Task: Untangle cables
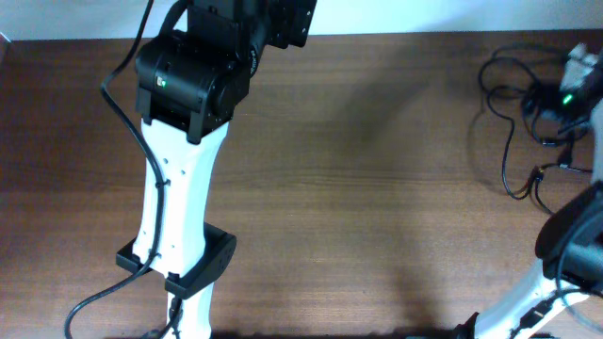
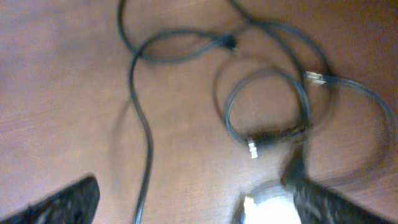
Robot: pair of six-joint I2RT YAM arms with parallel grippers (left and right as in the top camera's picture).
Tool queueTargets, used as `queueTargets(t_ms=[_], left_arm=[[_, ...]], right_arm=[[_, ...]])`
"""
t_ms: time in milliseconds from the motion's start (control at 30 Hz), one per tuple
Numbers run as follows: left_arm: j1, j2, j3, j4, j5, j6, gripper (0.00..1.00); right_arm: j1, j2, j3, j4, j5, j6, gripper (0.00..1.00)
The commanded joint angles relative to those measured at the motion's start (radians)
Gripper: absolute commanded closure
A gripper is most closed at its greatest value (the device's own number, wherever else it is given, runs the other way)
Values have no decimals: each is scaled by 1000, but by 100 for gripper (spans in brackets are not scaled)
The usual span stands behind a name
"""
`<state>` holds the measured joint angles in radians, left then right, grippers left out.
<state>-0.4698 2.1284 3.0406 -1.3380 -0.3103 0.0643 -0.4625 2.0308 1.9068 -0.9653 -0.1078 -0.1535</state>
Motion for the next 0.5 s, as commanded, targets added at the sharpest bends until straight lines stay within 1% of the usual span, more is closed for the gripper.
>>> queueTargets(t_ms=[0,33,67,100,133,167,267,367,467], left_arm=[[3,3,4,-5,7,13,1],[3,3,4,-13,6,13,1],[4,3,4,-20,6,13,1],[6,3,4,-31,6,14,1],[9,3,4,-35,6,17,1],[10,3,4,-42,6,21,1],[11,3,4,-55,6,21,1],[14,3,4,-55,7,20,1],[14,3,4,-55,7,20,1]], right_arm=[[-8,-90,108,-148,221,278,1],[-25,-90,107,-201,344,415,1],[-50,-89,98,-223,386,519,1],[-113,-89,88,-248,388,704,1],[-145,-89,87,-254,376,780,1],[-181,-89,87,-247,353,823,1],[-264,-82,87,-206,380,825,1],[-378,-45,86,-165,400,823,1],[-467,9,86,-105,401,700,1]])
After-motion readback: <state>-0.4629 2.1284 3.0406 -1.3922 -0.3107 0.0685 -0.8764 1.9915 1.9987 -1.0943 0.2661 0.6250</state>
